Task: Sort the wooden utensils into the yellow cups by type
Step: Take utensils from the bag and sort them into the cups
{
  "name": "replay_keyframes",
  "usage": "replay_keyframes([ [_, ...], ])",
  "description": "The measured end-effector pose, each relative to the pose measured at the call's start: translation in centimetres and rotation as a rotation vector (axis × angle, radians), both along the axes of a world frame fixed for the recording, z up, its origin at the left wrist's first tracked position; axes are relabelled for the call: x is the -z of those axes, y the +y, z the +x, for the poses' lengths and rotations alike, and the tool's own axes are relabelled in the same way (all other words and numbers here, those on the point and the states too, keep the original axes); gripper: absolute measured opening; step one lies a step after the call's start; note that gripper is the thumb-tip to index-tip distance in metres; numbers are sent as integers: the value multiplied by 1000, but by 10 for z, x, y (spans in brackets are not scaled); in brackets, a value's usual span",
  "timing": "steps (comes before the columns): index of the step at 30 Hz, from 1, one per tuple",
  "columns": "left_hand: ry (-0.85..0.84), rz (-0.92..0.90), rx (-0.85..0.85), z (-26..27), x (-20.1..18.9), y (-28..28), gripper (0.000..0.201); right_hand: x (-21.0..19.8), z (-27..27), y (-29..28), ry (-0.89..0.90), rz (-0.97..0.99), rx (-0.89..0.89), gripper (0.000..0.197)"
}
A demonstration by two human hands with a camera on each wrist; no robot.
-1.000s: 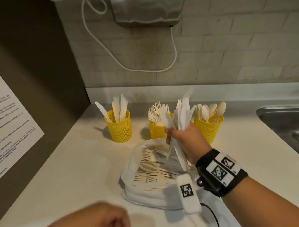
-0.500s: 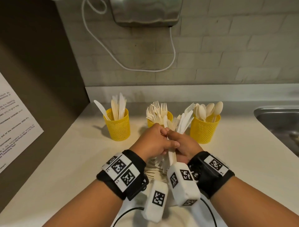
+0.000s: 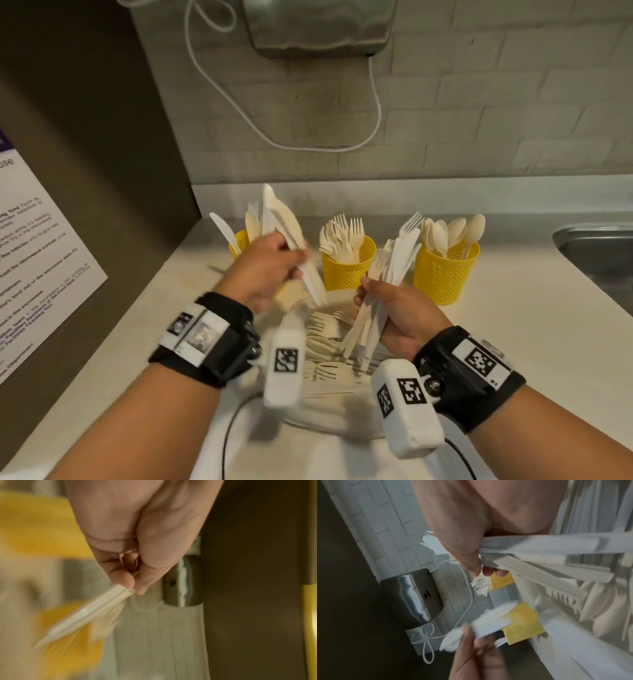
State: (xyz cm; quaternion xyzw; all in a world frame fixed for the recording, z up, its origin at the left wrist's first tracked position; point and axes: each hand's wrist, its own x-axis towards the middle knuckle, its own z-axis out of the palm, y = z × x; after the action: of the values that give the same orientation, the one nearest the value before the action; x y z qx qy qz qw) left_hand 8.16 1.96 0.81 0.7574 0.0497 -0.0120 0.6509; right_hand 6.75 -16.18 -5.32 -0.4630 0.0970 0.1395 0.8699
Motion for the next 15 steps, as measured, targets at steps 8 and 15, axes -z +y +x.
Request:
replay_keyframes([
  [8, -217, 447, -343, 68, -21, 60, 8, -2, -8, -2, 0, -31, -59, 8],
  [15, 3, 858, -190, 83, 7, 52, 42, -8, -16, -7, -19, -49, -165, 16],
])
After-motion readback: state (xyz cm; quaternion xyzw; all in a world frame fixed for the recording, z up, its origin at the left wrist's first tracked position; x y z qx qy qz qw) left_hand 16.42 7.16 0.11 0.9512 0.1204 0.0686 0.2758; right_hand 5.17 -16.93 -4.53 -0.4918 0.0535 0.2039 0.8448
